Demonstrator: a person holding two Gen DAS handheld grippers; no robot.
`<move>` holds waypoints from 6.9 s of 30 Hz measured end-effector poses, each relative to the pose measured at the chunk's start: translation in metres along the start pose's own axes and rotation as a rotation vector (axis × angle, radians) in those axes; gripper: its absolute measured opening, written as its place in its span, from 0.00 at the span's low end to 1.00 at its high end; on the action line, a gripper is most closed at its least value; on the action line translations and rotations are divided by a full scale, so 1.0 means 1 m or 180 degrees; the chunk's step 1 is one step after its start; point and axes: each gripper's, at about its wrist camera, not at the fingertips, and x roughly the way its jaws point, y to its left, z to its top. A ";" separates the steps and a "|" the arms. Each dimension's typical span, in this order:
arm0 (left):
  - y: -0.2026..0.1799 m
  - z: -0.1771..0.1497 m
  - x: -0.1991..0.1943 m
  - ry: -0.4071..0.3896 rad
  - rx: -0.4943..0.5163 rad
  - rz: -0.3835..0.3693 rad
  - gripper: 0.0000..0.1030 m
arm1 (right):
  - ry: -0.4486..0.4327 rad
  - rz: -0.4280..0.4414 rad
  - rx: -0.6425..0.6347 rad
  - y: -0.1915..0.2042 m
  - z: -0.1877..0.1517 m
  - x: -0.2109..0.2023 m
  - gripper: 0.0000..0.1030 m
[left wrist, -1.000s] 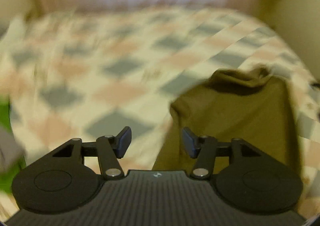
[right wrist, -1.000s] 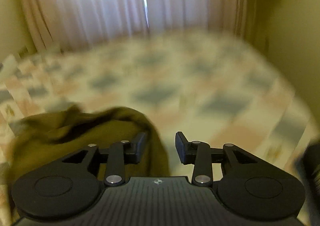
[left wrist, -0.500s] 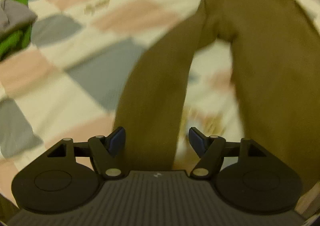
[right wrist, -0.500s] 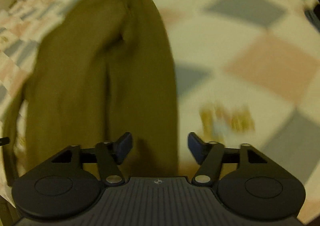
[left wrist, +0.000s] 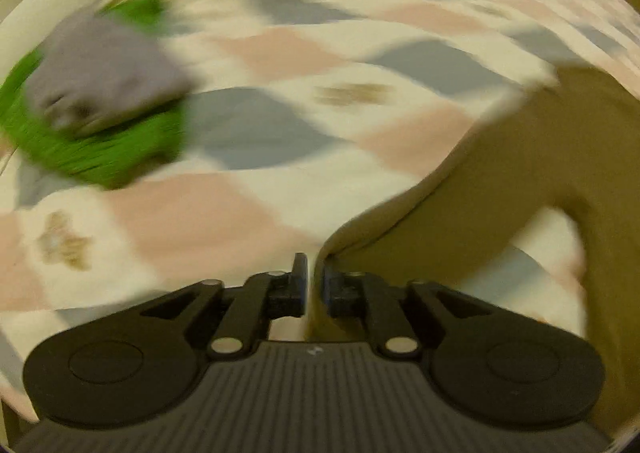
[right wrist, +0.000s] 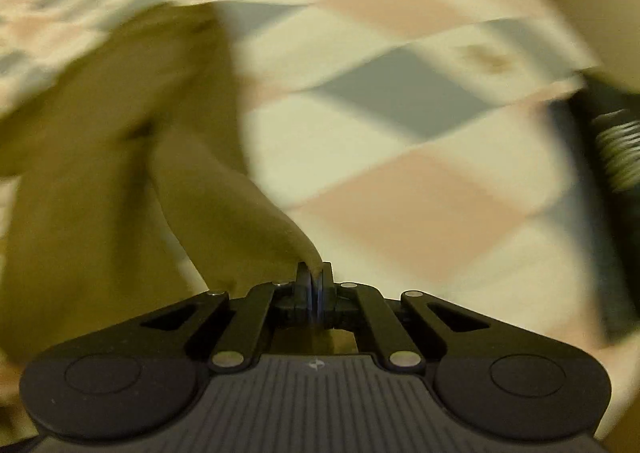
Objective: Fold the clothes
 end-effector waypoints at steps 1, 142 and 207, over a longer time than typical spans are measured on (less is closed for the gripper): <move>0.021 0.006 0.018 0.0130 -0.0161 0.0150 0.18 | 0.0081 -0.0308 0.0027 -0.014 0.003 0.009 0.19; -0.048 -0.153 -0.072 -0.0154 -0.1215 -0.0490 0.40 | -0.0866 0.0292 0.2010 -0.050 -0.078 0.016 0.60; -0.331 -0.178 -0.343 -0.0661 0.0142 -0.0114 0.78 | -0.0730 0.1142 -0.0084 0.106 -0.128 -0.223 0.88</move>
